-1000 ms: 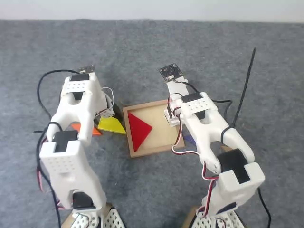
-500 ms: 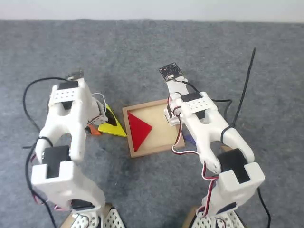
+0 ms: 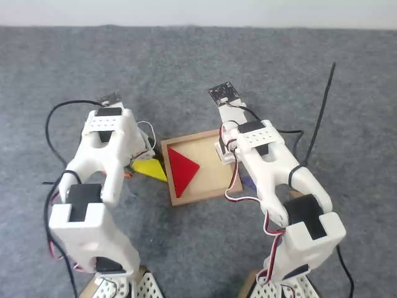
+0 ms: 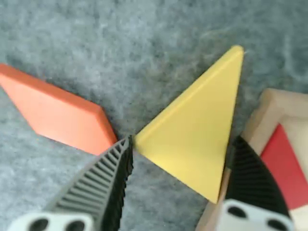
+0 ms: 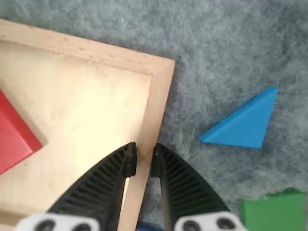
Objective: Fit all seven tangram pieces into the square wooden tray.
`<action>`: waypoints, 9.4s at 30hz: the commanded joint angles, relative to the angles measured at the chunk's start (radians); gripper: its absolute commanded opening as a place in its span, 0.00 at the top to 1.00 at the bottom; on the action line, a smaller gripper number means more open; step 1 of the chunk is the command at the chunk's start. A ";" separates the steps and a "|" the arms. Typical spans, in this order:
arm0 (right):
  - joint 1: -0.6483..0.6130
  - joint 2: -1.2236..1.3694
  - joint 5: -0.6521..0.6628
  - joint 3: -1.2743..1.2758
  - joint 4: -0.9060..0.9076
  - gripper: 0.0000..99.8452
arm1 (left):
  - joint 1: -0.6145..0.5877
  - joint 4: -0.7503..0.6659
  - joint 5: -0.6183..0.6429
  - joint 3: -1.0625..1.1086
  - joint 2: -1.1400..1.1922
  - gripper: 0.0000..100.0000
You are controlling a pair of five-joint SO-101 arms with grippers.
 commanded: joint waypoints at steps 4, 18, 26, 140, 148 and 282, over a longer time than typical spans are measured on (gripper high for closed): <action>-0.012 -0.019 -0.006 -0.058 0.008 0.99 | -0.014 -0.018 0.018 0.004 -0.006 0.69; -0.012 -0.019 -0.008 -0.058 0.008 0.99 | -0.005 -0.051 -0.032 -0.061 0.029 0.69; -0.013 -0.019 -0.008 -0.057 0.008 0.99 | 0.002 0.097 -0.034 -0.323 0.250 0.73; 0.193 -0.170 -0.394 -0.117 0.154 0.98 | 0.091 -0.029 0.353 0.044 -0.396 0.82; 0.193 -0.170 -0.397 -0.117 0.154 0.98 | 0.095 -0.015 0.353 0.051 -0.396 0.82; -0.249 -0.024 0.127 0.023 -0.249 0.99 | -0.419 -0.055 -0.115 -0.085 -0.078 0.99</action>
